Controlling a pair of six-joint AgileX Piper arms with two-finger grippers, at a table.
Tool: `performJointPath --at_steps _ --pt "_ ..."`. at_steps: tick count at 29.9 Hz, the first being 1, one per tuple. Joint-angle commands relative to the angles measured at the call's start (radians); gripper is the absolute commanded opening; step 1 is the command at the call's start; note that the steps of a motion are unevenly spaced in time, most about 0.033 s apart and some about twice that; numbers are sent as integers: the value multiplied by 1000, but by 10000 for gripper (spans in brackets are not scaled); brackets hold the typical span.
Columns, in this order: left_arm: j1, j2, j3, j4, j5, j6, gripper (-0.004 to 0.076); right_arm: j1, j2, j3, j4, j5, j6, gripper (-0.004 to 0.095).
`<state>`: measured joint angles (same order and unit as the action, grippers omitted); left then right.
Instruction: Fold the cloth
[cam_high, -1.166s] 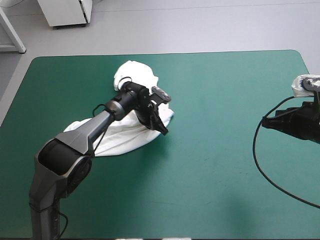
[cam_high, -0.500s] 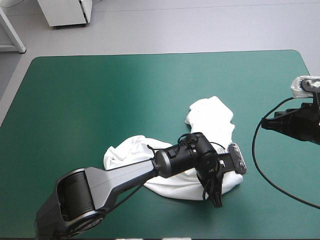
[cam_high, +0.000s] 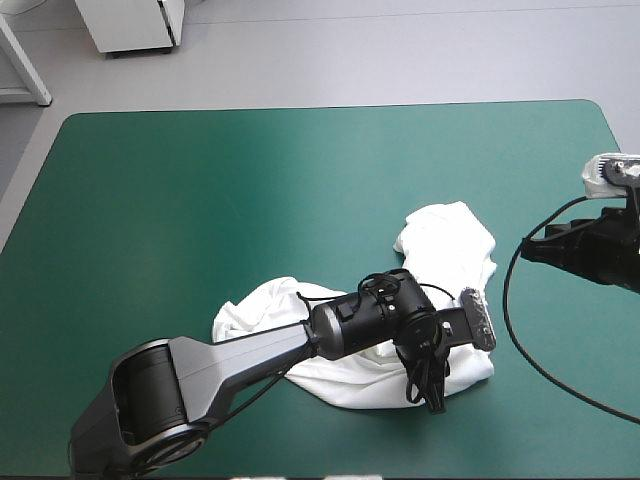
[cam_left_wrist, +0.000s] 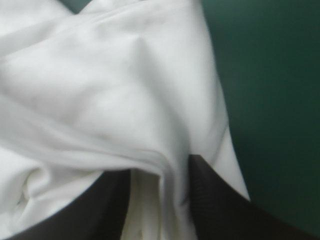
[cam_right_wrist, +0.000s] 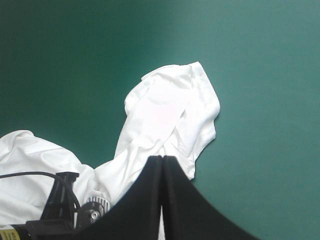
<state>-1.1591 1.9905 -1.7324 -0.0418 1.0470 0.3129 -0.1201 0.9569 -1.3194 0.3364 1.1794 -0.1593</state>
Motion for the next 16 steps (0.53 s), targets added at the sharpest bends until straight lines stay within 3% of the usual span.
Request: performJointPath --at_steps 1,11,16 --pt "17 -85 -63 17 63 -56 437 -5 -11 -32 20 -48 -4 -17" --pt "78 -183 -205 66 241 -99 370 -5 -11 -32 20 -37 -6 -17" --pt "204 -275 -164 64 240 -200 370 -5 -11 -32 20 -31 -6 -17"
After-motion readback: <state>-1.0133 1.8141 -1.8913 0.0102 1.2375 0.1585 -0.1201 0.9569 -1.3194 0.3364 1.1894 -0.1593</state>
